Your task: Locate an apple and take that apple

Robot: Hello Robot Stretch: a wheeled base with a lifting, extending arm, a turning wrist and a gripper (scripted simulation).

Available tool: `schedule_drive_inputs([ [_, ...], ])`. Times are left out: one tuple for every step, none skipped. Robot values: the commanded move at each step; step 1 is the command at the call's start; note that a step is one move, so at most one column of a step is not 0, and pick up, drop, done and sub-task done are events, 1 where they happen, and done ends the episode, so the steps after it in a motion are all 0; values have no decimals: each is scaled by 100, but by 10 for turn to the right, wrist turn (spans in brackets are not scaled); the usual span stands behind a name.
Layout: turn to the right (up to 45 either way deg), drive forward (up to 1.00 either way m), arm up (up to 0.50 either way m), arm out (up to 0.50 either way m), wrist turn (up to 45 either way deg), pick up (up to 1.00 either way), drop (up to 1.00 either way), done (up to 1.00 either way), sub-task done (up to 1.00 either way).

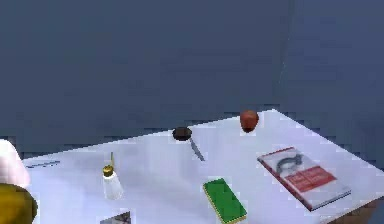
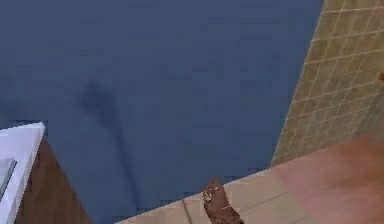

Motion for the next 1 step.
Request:
schedule_drive_inputs([
  [-450,0,0,0,0,0,0,0,0],
])
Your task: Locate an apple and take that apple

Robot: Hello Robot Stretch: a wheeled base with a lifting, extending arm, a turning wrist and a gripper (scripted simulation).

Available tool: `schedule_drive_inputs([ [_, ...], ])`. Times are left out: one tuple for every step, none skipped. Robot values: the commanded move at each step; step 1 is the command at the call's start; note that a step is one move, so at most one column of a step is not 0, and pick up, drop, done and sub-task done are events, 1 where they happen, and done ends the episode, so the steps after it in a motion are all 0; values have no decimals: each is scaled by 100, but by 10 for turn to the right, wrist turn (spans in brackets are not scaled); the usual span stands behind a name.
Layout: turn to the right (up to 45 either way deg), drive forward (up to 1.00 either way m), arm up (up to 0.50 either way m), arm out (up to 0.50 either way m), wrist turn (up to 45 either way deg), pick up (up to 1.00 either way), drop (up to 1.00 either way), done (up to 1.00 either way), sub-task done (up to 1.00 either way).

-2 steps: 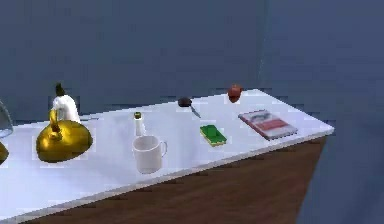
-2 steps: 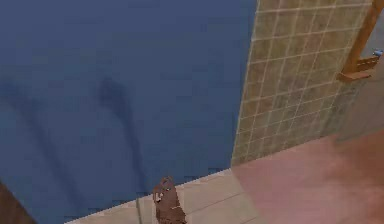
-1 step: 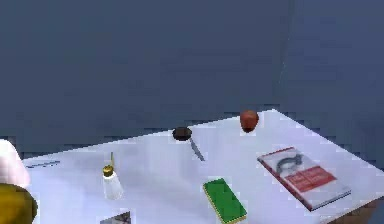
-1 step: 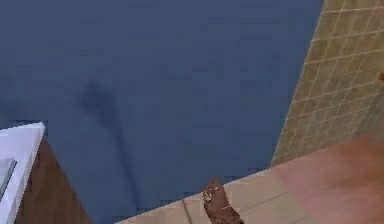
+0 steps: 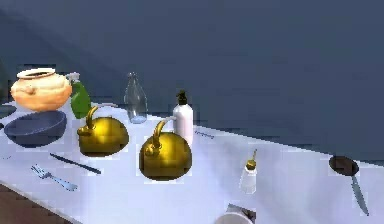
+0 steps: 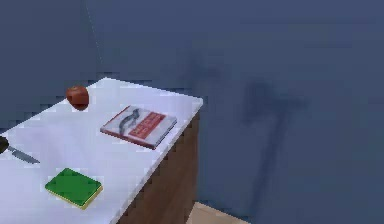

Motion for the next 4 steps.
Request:
schedule_drive_inputs([
  [-240,0,0,0,0,0,0,0,0],
  [450,0,0,0,0,0,0,0,0],
  [450,0,0,0,0,0,0,0,0],
  [420,0,0,0,0,0,0,0,0],
])
